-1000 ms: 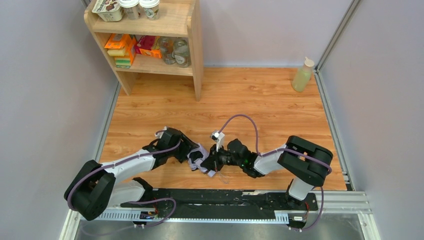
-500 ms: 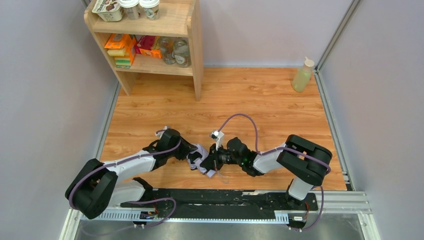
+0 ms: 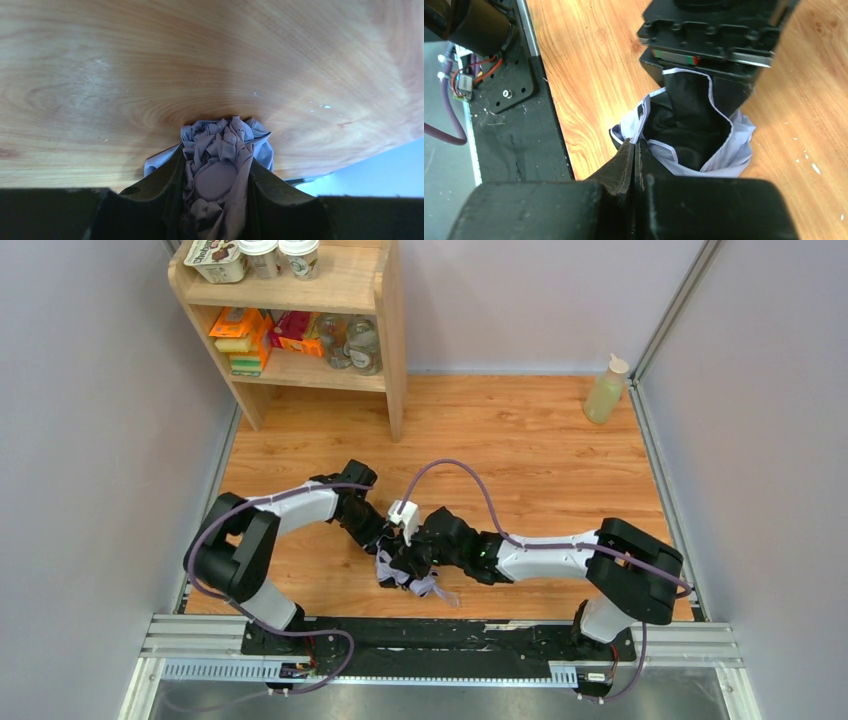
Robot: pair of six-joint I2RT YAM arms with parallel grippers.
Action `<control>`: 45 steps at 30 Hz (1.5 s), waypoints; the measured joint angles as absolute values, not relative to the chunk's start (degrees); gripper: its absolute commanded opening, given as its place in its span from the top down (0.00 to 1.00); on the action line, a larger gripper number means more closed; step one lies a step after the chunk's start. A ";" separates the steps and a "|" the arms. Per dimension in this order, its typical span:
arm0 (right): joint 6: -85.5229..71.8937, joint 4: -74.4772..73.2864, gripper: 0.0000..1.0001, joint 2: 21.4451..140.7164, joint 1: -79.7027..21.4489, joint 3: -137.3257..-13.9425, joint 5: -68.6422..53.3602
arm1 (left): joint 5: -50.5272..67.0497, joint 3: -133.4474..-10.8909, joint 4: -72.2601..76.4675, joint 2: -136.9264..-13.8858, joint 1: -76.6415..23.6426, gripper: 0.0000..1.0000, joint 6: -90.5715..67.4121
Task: Put away the umbrella
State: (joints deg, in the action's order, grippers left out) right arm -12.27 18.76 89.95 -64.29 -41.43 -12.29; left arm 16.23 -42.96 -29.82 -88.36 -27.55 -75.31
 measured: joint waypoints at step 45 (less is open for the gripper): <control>29.85 -12.69 1.00 116.81 -87.07 -76.01 34.85 | 6.90 -85.86 -72.12 -119.39 -28.08 1.00 -40.10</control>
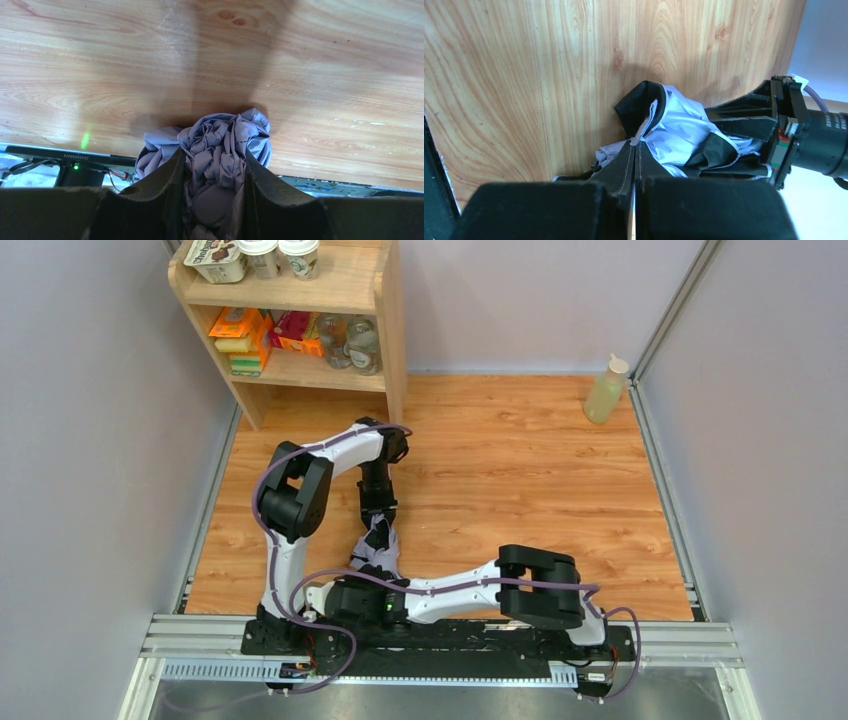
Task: Put away the umbrella
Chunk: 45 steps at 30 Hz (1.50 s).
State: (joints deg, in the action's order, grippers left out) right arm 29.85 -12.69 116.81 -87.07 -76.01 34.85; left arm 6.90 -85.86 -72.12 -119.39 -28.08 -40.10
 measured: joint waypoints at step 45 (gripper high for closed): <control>13.72 2.00 1.00 88.55 -77.14 -53.52 14.59 | -1.19 -89.38 -77.76 -119.74 -29.30 1.00 -44.60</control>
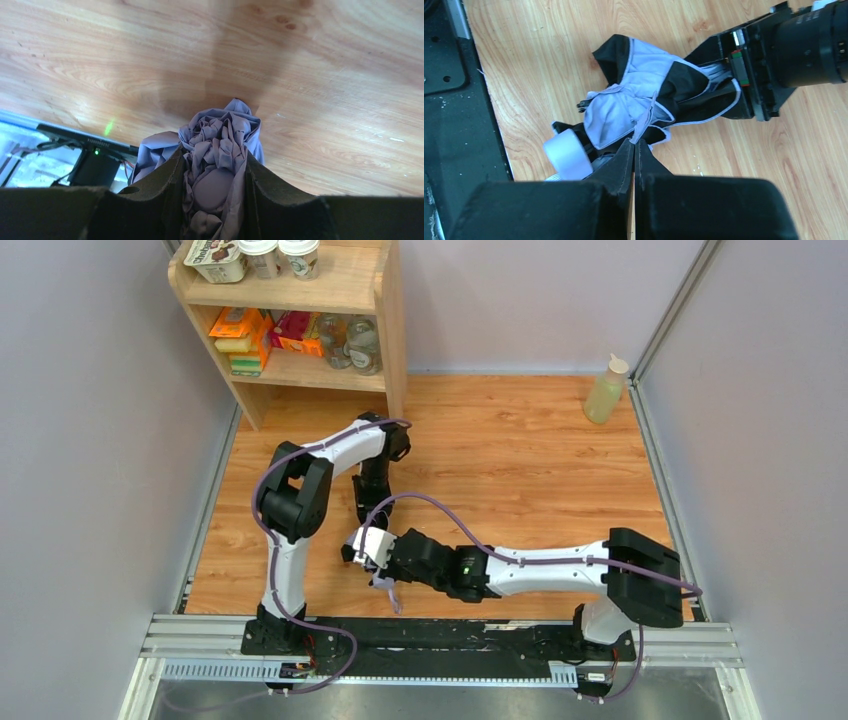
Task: Put away the umbrella
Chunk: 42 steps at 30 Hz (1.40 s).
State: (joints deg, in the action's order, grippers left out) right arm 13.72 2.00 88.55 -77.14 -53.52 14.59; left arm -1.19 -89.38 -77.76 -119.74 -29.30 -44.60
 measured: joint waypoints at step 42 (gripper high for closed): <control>31.38 11.88 1.00 107.26 -82.17 -60.07 26.15 | 7.60 -92.38 -69.63 -121.05 -28.05 1.00 -26.30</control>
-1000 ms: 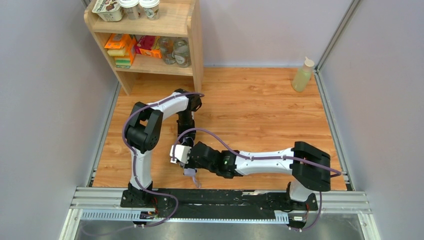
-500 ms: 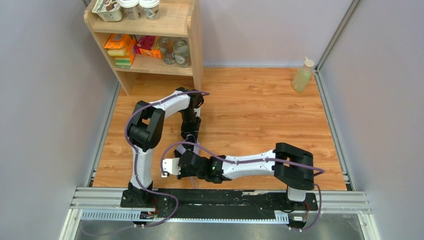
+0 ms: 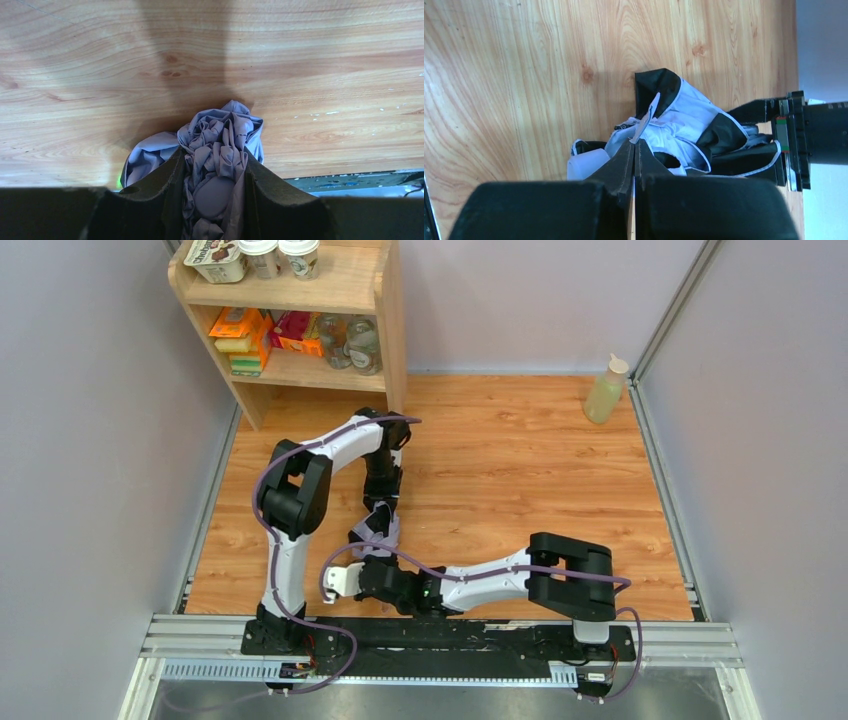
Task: Put away the umbrella
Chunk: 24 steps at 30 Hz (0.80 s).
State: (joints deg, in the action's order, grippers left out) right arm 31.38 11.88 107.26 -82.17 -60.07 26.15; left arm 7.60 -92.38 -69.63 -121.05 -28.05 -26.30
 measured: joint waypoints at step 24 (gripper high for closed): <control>31.40 7.16 1.00 108.97 -79.22 -63.42 19.53 | 15.70 -85.01 -64.58 -117.30 -26.83 1.00 -24.93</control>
State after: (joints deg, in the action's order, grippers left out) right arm 31.40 7.16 108.97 -79.22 -63.42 19.53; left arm 15.70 -85.01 -64.58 -117.30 -26.83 -24.93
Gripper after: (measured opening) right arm 0.003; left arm 0.412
